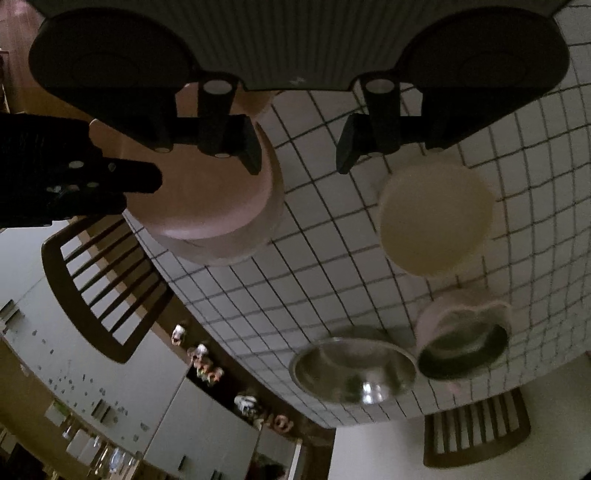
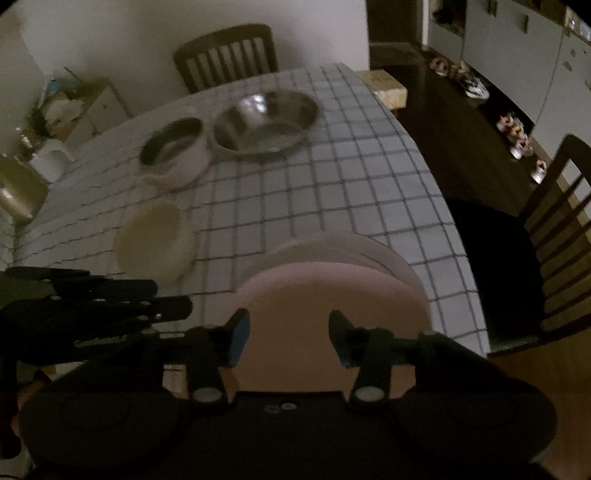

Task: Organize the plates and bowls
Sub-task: 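Withdraw both grippers and move them toward the steel bowl, then close both grippers on the rim of the steel bowl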

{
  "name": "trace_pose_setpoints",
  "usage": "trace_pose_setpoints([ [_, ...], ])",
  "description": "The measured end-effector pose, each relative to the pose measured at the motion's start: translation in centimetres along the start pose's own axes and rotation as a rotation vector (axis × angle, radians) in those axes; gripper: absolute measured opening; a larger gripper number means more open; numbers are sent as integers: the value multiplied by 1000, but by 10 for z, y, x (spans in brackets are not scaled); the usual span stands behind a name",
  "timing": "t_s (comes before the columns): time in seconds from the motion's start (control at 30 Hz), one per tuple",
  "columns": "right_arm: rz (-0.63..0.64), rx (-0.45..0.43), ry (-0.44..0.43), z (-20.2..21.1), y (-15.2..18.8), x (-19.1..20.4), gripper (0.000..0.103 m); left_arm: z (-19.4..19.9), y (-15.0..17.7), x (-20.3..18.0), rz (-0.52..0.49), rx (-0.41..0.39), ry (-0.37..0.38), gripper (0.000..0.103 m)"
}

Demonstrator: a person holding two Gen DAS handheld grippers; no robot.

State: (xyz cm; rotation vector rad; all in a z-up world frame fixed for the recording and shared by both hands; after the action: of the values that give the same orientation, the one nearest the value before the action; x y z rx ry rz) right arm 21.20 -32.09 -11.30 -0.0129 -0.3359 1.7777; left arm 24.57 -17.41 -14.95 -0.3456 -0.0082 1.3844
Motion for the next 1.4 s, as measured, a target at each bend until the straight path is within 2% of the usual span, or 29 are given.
trace_pose_setpoints([
  [0.07, 8, -14, -7, 4, -2, 12, 54, 9, -1, 6, -3, -20, -3, 44],
  [0.27, 24, -59, -27, 17, -11, 44, 62, 40, -3, 28, -5, -96, -9, 56],
  [0.5, 37, -137, -13, 34, -24, 73, 81, 80, -10, 49, -32, -213, -31, 78],
  [0.77, 35, -260, 38, 55, -46, 85, 102, 106, -33, 70, -24, -293, -41, 80],
  [0.83, 39, -294, 53, 60, -55, 85, 103, 108, -43, 76, -14, -301, -36, 80],
  [1.07, 42, -322, 92, 57, -94, 72, 103, 101, -88, 92, 16, -311, -81, 80],
  [1.4, 14, -286, 101, 19, -160, 29, 103, 70, -174, 101, 18, -287, -118, 80],
])
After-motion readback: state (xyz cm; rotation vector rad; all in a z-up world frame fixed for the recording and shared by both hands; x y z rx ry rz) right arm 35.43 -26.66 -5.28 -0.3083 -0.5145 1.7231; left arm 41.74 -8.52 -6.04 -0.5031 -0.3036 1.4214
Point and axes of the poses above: each gripper's, at about its wrist camera, not at the fingertips, and z roughly against the way its jaws point, x to its left, y to its underside, the point moved 10 cm from there along -z, roughly the way its jaws point, and after that the axes turned 15 degrees about x, right-handed, at the moved point
